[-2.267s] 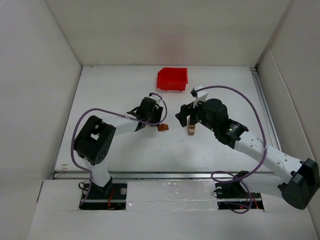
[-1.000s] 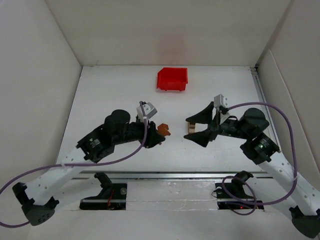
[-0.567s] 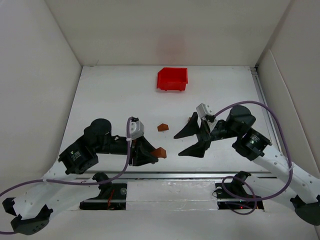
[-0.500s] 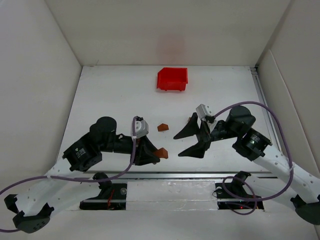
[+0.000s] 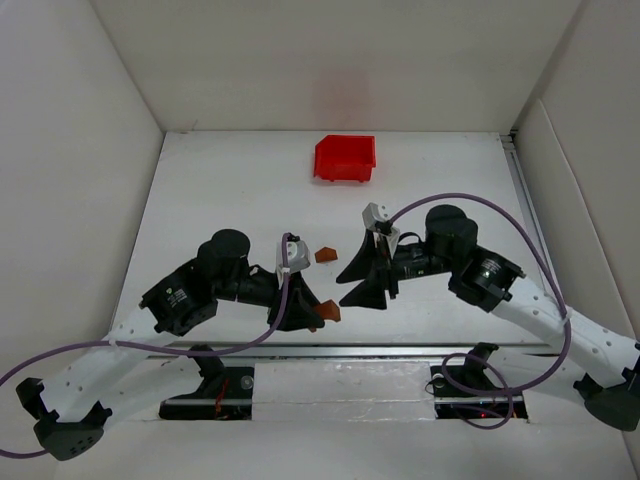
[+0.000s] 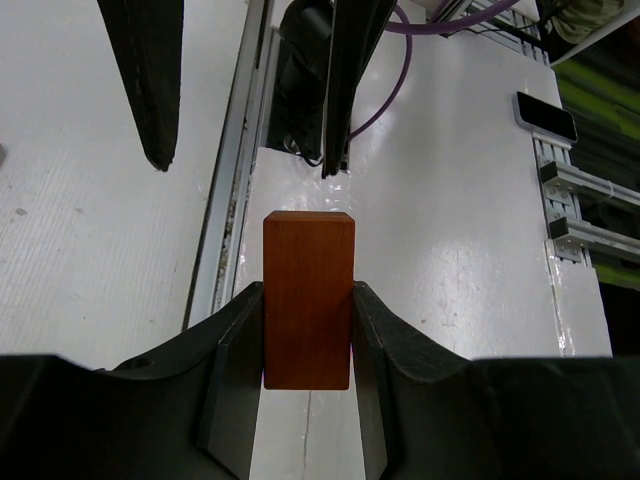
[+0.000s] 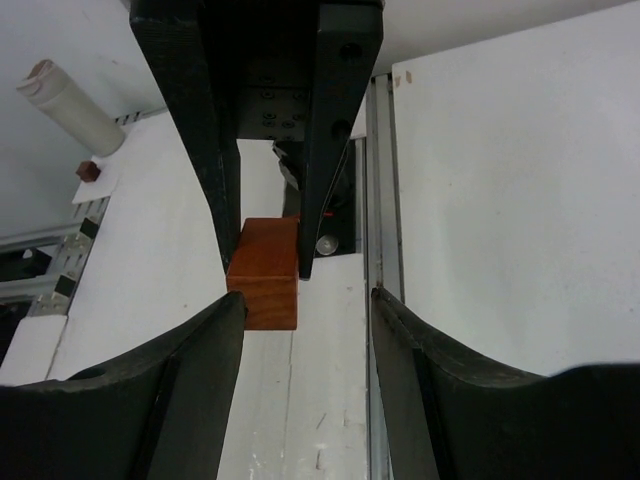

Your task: Build the wood block tower

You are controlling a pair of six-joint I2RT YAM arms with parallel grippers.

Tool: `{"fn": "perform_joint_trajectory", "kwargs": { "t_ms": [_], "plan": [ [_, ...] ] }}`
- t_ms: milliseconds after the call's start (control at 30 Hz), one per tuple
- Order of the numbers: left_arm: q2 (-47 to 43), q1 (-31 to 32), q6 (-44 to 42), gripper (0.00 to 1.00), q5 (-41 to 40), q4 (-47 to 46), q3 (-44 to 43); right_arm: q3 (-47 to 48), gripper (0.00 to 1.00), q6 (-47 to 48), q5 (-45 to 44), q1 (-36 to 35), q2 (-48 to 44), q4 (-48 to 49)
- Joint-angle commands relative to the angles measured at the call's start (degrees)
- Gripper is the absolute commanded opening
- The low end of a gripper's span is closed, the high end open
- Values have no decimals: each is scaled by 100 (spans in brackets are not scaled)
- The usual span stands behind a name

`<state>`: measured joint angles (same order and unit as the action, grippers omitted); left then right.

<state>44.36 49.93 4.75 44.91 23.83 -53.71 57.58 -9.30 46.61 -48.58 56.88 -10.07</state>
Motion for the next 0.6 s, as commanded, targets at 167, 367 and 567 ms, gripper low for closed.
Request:
{"fn": "perform_joint_trajectory", "kwargs": {
  "t_ms": [167,367,567],
  "plan": [
    [-103,25,-97,0,212,-195,-25,289,58,-327,226,-432,236,57],
    [-120,25,-89,0,212,-204,-25,324,58,-239,41,-565,270,-48],
    [-50,25,-97,0,203,-195,-25,359,58,-283,306,-565,280,23]
  ]
}}
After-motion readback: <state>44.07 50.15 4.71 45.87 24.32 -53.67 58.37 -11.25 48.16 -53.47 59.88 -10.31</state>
